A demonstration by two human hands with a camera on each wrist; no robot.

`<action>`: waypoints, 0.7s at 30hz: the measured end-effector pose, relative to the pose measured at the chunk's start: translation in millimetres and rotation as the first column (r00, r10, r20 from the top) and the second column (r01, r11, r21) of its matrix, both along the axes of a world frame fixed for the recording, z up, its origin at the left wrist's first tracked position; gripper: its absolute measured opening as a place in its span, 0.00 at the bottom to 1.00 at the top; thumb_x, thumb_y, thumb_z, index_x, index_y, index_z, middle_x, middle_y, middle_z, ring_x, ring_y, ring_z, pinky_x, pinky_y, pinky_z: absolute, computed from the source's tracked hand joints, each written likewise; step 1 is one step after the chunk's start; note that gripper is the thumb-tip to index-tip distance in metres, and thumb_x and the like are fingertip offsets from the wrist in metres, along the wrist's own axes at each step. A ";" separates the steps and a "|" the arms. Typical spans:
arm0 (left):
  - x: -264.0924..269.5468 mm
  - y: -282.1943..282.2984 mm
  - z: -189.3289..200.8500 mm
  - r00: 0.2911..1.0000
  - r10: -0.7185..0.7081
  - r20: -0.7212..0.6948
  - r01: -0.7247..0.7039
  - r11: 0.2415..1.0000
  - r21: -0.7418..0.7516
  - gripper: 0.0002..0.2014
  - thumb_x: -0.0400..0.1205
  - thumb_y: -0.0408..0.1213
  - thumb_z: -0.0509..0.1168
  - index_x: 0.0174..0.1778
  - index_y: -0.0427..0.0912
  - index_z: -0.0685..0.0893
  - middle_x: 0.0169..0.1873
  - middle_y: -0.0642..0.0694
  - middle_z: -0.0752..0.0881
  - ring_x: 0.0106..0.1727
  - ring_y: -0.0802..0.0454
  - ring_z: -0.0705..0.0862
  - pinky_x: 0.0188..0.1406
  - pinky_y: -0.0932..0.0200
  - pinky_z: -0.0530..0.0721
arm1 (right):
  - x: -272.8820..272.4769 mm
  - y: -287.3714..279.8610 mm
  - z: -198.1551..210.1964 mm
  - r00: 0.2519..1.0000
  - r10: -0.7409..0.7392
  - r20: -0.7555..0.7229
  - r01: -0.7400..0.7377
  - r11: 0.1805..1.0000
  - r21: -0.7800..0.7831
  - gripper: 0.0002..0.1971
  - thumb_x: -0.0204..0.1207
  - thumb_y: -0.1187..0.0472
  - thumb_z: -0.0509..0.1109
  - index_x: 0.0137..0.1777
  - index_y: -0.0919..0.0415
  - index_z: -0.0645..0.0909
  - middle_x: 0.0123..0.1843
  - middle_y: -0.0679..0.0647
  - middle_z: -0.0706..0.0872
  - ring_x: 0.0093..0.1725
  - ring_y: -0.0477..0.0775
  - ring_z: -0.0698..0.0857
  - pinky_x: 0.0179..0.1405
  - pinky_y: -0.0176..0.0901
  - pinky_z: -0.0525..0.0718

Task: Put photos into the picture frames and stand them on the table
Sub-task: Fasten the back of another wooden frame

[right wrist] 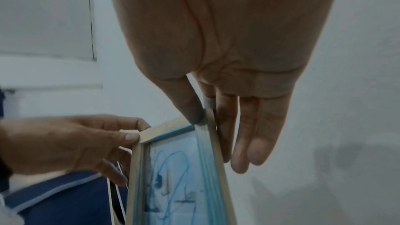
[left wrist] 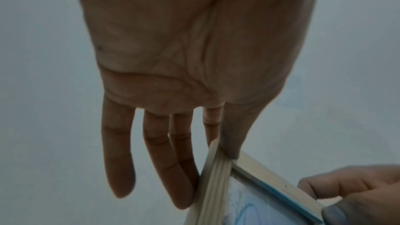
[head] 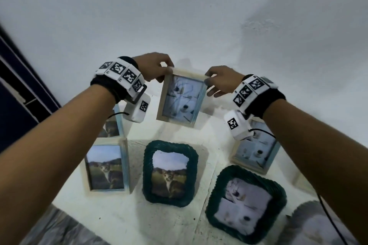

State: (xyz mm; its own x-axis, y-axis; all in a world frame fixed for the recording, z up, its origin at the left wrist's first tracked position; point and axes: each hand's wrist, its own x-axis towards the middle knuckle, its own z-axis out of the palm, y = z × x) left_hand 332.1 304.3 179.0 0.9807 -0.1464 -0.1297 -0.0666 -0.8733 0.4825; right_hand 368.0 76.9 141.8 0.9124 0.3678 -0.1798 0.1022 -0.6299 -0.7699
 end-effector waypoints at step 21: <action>-205.9 -147.2 -23.6 0.972 -0.221 0.081 0.215 0.696 -0.685 0.12 0.89 0.43 0.58 0.58 0.38 0.80 0.40 0.42 0.81 0.39 0.48 0.81 0.39 0.53 0.87 | -317.5 -138.2 -43.8 0.944 -0.196 -0.266 0.322 0.368 0.872 0.17 0.88 0.60 0.54 0.67 0.66 0.78 0.60 0.62 0.89 0.58 0.61 0.88 0.48 0.48 0.89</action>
